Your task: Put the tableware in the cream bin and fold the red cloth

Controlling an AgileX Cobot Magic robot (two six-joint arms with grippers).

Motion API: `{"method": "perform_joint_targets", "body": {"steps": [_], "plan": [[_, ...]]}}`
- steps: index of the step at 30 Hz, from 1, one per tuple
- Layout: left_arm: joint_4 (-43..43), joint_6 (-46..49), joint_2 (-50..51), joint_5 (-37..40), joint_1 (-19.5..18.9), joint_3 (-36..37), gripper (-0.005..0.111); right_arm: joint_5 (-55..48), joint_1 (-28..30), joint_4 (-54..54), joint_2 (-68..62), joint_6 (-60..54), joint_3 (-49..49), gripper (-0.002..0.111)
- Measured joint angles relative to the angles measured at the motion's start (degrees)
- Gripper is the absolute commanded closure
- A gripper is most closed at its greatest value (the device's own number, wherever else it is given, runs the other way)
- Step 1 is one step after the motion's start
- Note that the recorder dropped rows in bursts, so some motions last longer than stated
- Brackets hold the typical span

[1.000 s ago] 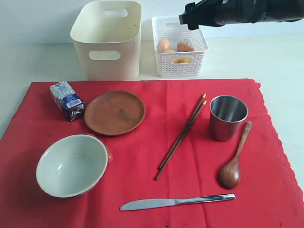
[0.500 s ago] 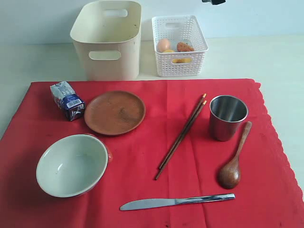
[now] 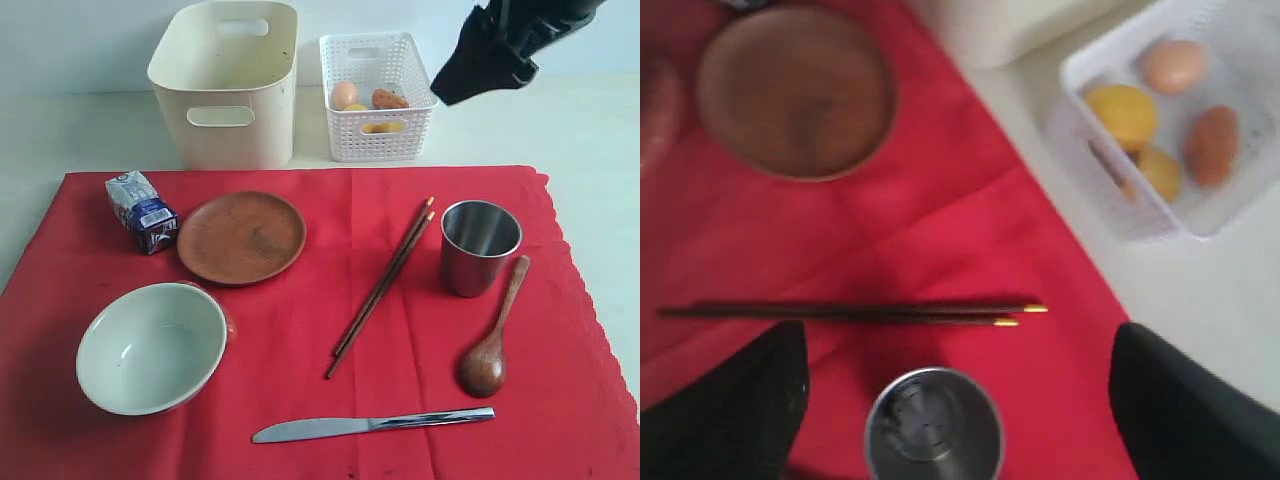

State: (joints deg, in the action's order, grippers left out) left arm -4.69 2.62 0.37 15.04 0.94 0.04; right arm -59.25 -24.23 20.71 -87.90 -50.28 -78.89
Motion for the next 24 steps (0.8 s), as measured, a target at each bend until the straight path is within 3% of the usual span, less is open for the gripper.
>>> {"method": "perform_joint_targets", "body": {"steps": [7, 12, 24], "plan": [[0.0, 0.0, 0.0, 0.0, 0.0, 0.0, 0.104, -9.59, -0.11, 3.1, 0.0, -7.41, 0.0, 0.03], [0.0, 0.0, 0.0, 0.0, 0.0, 0.0, 0.104, -10.32, -1.38, 1.91, -0.63, -8.02, 0.22, 0.03], [0.0, 0.0, 0.0, 0.0, 0.0, 0.0, 0.104, -10.61, -14.15, -13.57, -0.98, -1.47, 9.82, 0.03]]}}
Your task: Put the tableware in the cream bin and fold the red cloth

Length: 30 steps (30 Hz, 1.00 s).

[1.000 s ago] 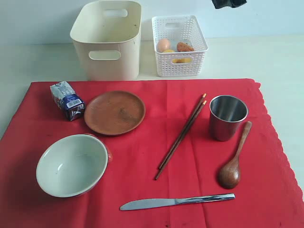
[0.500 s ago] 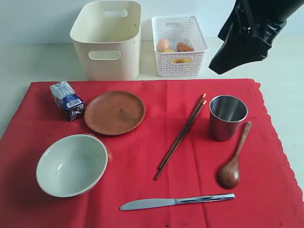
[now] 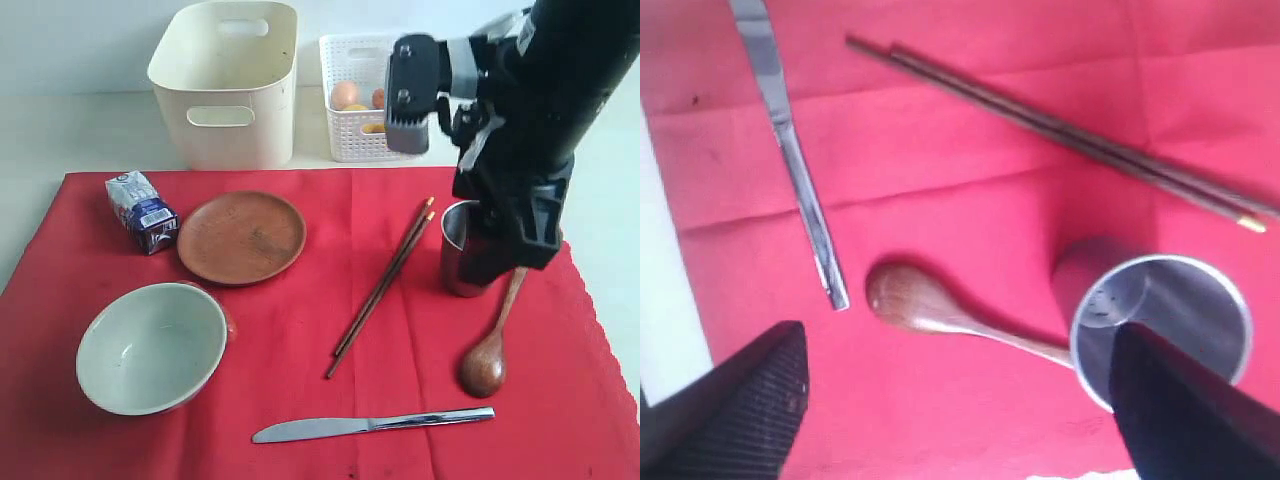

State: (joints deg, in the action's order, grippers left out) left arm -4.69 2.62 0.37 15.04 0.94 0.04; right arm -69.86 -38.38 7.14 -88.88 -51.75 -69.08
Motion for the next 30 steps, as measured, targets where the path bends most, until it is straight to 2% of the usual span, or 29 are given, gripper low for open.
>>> {"method": "perform_joint_targets", "body": {"steps": [10, 17, 24, 30], "plan": [[0.0, 0.0, 0.0, 0.0, 0.0, 0.0, 0.104, -0.32, -6.67, -9.92, 0.0, 7.76, 8.0, 0.03], [0.0, 0.0, 0.0, 0.0, 0.0, 0.0, 0.104, 2.79, -10.98, -10.61, 0.0, 8.74, 8.57, 0.03], [0.0, 0.0, 0.0, 0.0, 0.0, 0.0, 0.104, 15.84, -14.77, -7.44, 0.0, 7.89, 8.57, 0.03], [0.0, 0.0, 0.0, 0.0, 0.0, 0.0, 0.104, 30.24, -16.14, 0.55, -2.83, 6.75, 8.57, 0.03]]}}
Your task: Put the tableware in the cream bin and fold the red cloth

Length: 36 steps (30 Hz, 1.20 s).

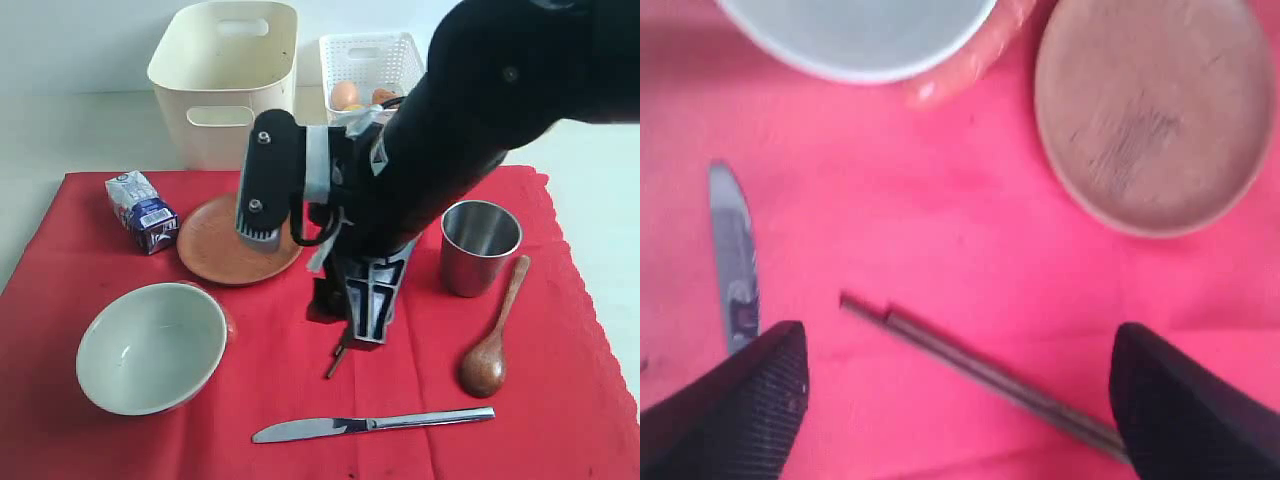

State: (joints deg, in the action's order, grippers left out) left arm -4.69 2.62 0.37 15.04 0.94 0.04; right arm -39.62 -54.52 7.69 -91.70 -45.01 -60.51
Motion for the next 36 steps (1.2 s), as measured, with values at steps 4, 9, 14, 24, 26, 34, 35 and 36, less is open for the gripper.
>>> {"method": "perform_joint_targets", "body": {"steps": [4, 9, 14, 24, 26, 34, 35, 36], "plan": [[0.0, 0.0, 0.0, 0.0, 0.0, 0.0, 0.104, 7.27, -0.05, 2.92, -3.33, -0.21, 0.0, 0.03], [0.0, 0.0, 0.0, 0.0, 0.0, 0.0, 0.104, 13.65, -0.05, 3.73, -8.07, -0.21, 0.0, 0.03], [0.0, 0.0, 0.0, 0.0, 0.0, 0.0, 0.104, 19.9, -0.05, 3.96, -12.41, -0.21, 0.0, 0.03], [0.0, 0.0, 0.0, 0.0, 0.0, 0.0, 0.104, 23.84, -0.05, 4.18, -18.72, -2.93, 0.0, 0.03], [0.0, 0.0, 0.0, 0.0, 0.0, 0.0, 0.104, 24.45, -0.05, 4.18, -19.09, -3.32, 0.0, 0.03], [0.0, 0.0, 0.0, 0.0, 0.0, 0.0, 0.104, 25.35, -0.99, 6.72, -19.21, -5.9, 0.0, 0.03], [0.0, 0.0, 0.0, 0.0, 0.0, 0.0, 0.104, 25.48, -1.5, 6.73, -19.21, -6.76, 0.0, 0.03], [0.0, 0.0, 0.0, 0.0, 0.0, 0.0, 0.104, 25.48, -2.23, 6.89, -19.21, -7.59, 0.0, 0.03]]}}
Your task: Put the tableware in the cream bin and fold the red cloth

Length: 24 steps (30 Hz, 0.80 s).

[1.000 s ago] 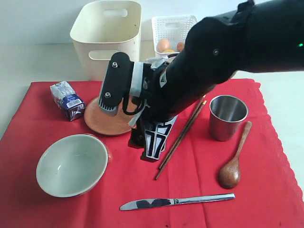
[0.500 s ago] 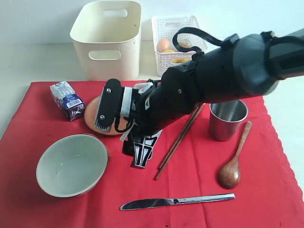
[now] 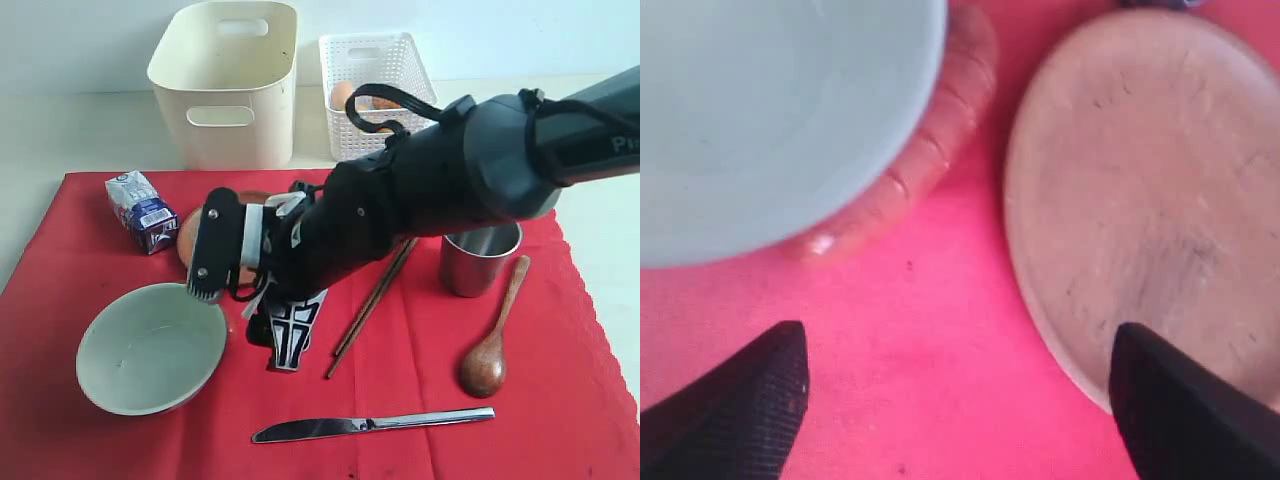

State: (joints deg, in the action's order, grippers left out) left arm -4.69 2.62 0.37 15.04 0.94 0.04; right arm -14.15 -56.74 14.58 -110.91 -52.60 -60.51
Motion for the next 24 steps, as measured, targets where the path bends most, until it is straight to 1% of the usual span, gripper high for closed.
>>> {"method": "perform_joint_targets", "body": {"steps": [5, 13, 18, 24], "plan": [[0.0, 0.0, 0.0, 0.0, 0.0, 0.0, 0.104, 0.0, -2.72, 0.26, 0.0, -2.05, 0.0, 0.03], [0.0, 0.0, 0.0, 0.0, 0.0, 0.0, 0.104, 0.48, -2.88, 0.26, -0.24, -2.05, 0.0, 0.03], [0.0, 0.0, 0.0, 0.0, 0.0, 0.0, 0.104, 2.63, -2.88, 2.92, -2.4, -2.24, 0.0, 0.03], [0.0, 0.0, 0.0, 0.0, 0.0, 0.0, 0.104, 3.0, -2.88, 3.68, -3.31, -2.43, 0.0, 0.03]]}}
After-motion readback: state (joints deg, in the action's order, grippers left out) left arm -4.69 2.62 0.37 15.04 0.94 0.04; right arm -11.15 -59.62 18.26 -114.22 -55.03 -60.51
